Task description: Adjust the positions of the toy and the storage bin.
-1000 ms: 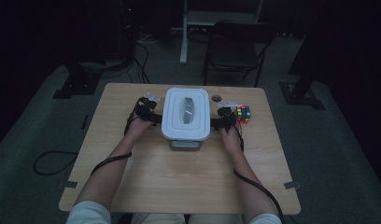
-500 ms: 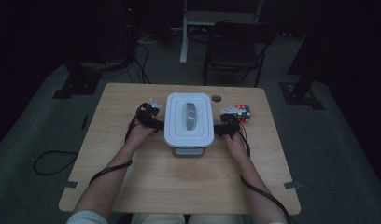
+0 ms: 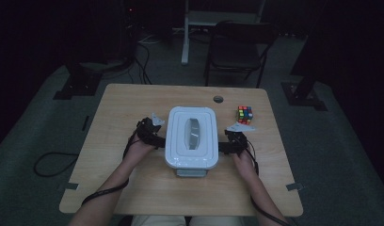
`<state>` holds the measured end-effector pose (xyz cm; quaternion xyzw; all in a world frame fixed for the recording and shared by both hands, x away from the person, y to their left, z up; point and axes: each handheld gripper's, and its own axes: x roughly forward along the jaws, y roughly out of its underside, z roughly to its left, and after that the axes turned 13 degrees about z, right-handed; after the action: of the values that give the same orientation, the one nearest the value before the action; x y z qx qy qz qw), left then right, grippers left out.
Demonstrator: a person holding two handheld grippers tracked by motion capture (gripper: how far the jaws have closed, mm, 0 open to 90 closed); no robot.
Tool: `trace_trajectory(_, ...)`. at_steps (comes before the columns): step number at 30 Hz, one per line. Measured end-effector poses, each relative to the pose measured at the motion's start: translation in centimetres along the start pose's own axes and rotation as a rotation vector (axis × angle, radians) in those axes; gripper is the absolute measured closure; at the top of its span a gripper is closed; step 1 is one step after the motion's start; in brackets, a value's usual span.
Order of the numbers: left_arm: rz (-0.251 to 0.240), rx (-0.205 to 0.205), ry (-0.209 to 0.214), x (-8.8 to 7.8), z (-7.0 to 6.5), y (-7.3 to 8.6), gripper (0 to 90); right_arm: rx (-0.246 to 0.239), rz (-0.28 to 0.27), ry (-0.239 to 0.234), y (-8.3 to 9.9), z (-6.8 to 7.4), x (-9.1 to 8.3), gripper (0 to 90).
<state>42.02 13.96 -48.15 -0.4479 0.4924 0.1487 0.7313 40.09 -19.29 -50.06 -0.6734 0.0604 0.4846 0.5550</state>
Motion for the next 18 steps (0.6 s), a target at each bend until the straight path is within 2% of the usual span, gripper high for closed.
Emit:
trace_trajectory(2,-0.002,0.011,0.012,-0.4,-0.9,0.5,2.3,0.000,-0.002,-0.005,0.7,0.2,-0.6,21.1)
trace_trajectory(7,-0.008,0.023,0.014,-0.8,-2.0,0.9,2.3,-0.004,-0.011,0.001,1.8,0.3,-1.5,21.0)
trace_trajectory(9,-0.007,0.021,0.042,-1.1,-2.6,1.3,2.3,0.000,-0.007,0.007,2.1,0.2,-1.8,21.1)
trace_trajectory(13,-0.003,0.024,0.050,-1.4,-3.4,1.7,2.3,0.003,-0.001,0.014,2.5,0.4,-2.3,21.0)
trace_trajectory(16,0.014,0.059,0.063,-2.1,-4.0,2.2,2.3,0.003,-0.006,-0.003,3.4,0.6,-3.0,21.0)
trace_trajectory(18,0.018,0.062,0.078,-2.4,-4.3,2.4,2.3,0.001,-0.006,-0.009,3.9,0.8,-3.3,21.0)
